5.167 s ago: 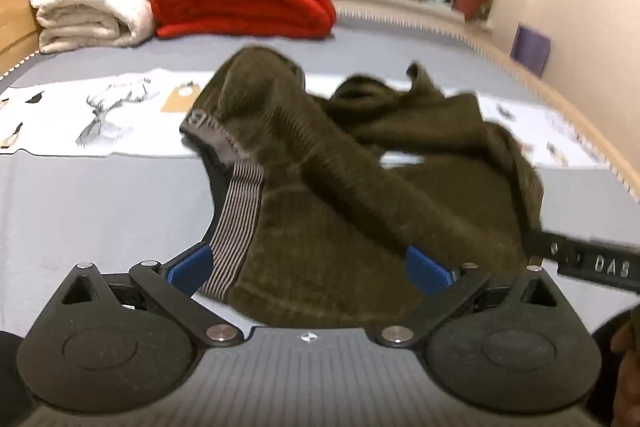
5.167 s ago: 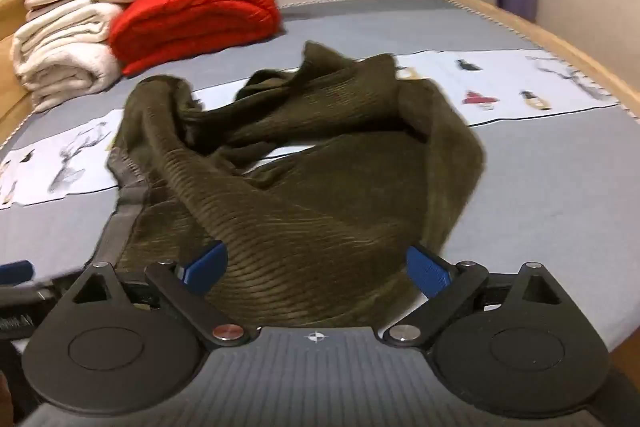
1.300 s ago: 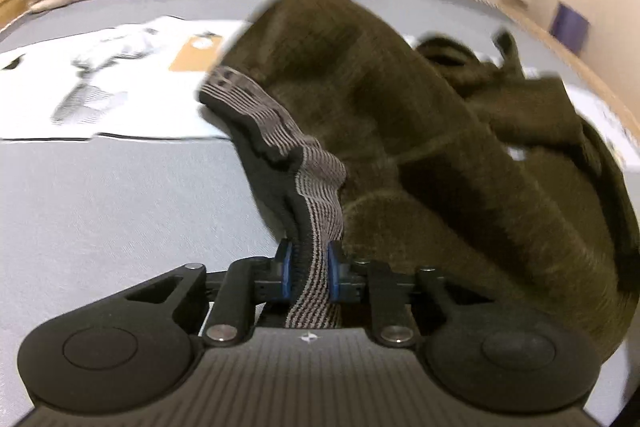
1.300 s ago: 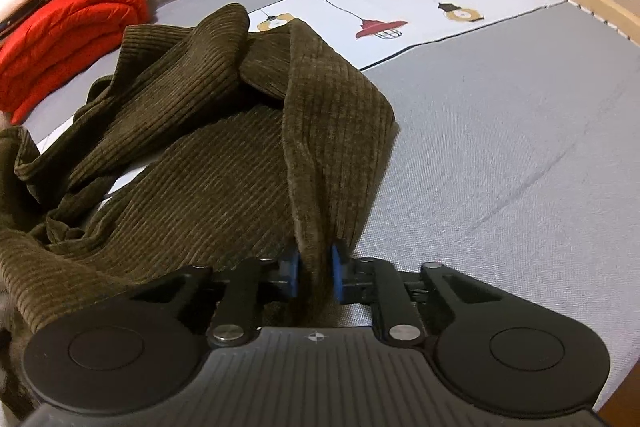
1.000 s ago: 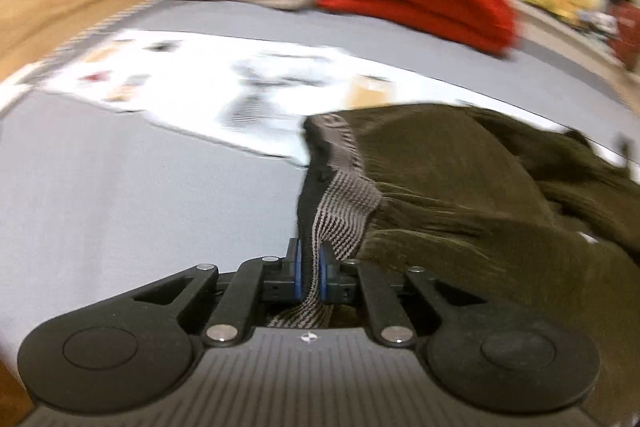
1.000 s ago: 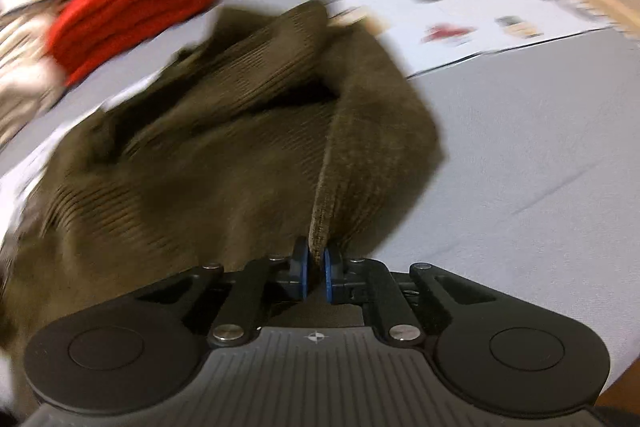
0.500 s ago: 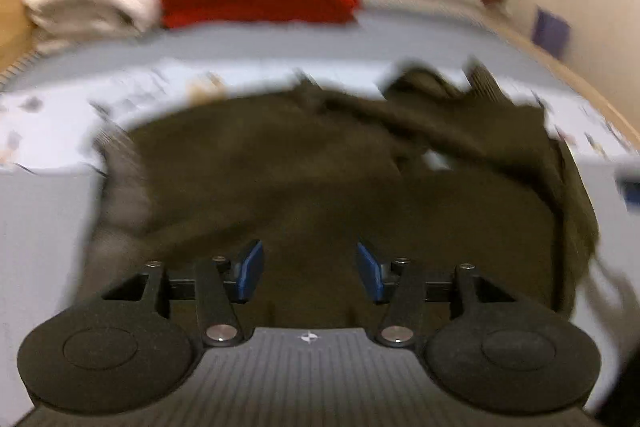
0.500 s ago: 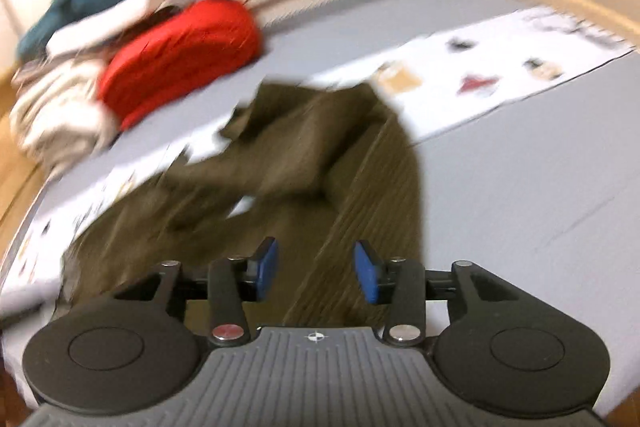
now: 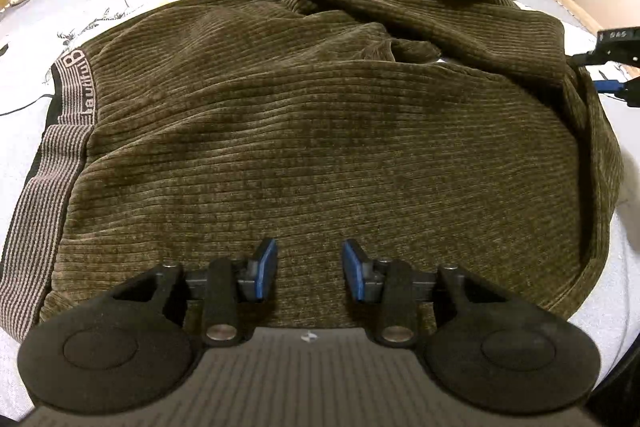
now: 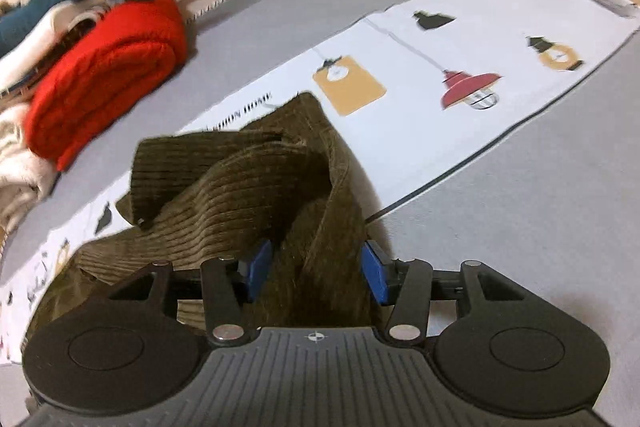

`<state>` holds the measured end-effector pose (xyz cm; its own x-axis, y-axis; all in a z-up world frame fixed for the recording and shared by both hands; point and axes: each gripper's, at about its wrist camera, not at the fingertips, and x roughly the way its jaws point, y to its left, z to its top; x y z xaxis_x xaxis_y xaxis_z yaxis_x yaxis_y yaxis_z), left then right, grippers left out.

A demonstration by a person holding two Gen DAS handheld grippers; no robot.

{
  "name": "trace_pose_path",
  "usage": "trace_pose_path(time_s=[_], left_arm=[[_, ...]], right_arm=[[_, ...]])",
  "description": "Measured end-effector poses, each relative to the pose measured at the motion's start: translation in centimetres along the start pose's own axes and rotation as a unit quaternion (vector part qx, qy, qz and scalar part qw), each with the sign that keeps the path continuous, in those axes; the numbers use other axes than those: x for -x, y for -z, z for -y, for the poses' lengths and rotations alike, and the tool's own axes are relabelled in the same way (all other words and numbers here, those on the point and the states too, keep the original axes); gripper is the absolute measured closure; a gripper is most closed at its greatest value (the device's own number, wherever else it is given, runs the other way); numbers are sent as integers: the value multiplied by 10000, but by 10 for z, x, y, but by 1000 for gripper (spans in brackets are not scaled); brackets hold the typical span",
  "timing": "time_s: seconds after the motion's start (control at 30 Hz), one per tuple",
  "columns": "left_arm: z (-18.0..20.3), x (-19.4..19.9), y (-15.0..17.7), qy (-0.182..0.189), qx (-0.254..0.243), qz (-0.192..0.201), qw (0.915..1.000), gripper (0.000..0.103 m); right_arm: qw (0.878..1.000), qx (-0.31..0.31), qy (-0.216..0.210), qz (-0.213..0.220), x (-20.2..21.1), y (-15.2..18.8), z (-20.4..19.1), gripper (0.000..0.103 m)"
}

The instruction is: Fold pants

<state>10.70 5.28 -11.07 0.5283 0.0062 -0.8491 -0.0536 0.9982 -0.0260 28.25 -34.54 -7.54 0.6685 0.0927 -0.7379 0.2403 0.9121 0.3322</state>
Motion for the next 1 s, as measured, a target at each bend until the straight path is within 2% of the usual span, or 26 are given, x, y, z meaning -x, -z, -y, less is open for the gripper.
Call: trace_pose_path(time_s=[0.03, 0.07, 0.13, 0.23, 0.27, 0.33, 0.4, 0.43, 0.47, 0.5, 0.57, 0.63, 0.73, 0.77, 0.83, 0.9, 1.0], left_arm=[[0, 0, -1, -5, 2, -5, 10000, 61], [0, -1, -3, -1, 9, -9, 10000, 60], [1, -2, -5, 44, 32, -27, 10000, 54], [1, -3, -7, 92, 38, -51, 9999, 45], [2, -2, -7, 93, 33, -52, 9999, 43], [3, -2, -6, 89, 20, -61, 9999, 41], [3, -2, -5, 107, 5, -72, 9999, 37], [3, -2, -5, 107, 6, -67, 9999, 36], [4, -2, -4, 109, 9, -67, 9999, 35], [4, -1, -3, 116, 0, -76, 9999, 34], [4, 0, -1, 136, 4, -84, 9999, 33], [3, 2, 1, 167, 18, -81, 9998, 33], [3, 4, 1, 144, 23, -5, 9999, 33], [2, 5, 0, 151, 51, 32, 9999, 33], [0, 8, -1, 171, 101, 116, 9997, 33], [-2, 9, -1, 164, 129, 155, 9997, 33], [-3, 1, 1, 150, 95, -36, 9998, 33]], right_arm=[[9999, 112, 97, -54, -5, -1, -2, 62], [9995, 241, 189, -70, -5, 1, -3, 86], [9978, 449, 479, 11, 4, 6, 0, 91], [9977, 74, 588, 318, 39, 14, 23, 103], [9965, -38, 717, 439, 54, 20, 31, 103], [9878, -315, 1358, 700, 90, 35, 50, 103], [9795, -764, 1745, 655, 119, 55, 73, 103], [9786, -1050, 1694, 515, 129, 64, 86, 103], [9806, -1417, 1238, 548, 144, 64, 96, 103], [9823, -1430, 988, 703, 158, 60, 98, 103], [9877, -973, 817, 917, 180, 50, 88, 99], [9919, -746, 361, 962, 188, 46, 82, 97], [9941, -514, 125, 943, 182, 46, 74, 73], [9945, -428, 60, 957, 178, 47, 72, 69], [9956, -241, -38, 903, 162, 49, 67, 69], [9976, -191, -65, 662, 139, 44, 61, 68], [9984, -87, -170, 531, 108, 28, 51, 68]])
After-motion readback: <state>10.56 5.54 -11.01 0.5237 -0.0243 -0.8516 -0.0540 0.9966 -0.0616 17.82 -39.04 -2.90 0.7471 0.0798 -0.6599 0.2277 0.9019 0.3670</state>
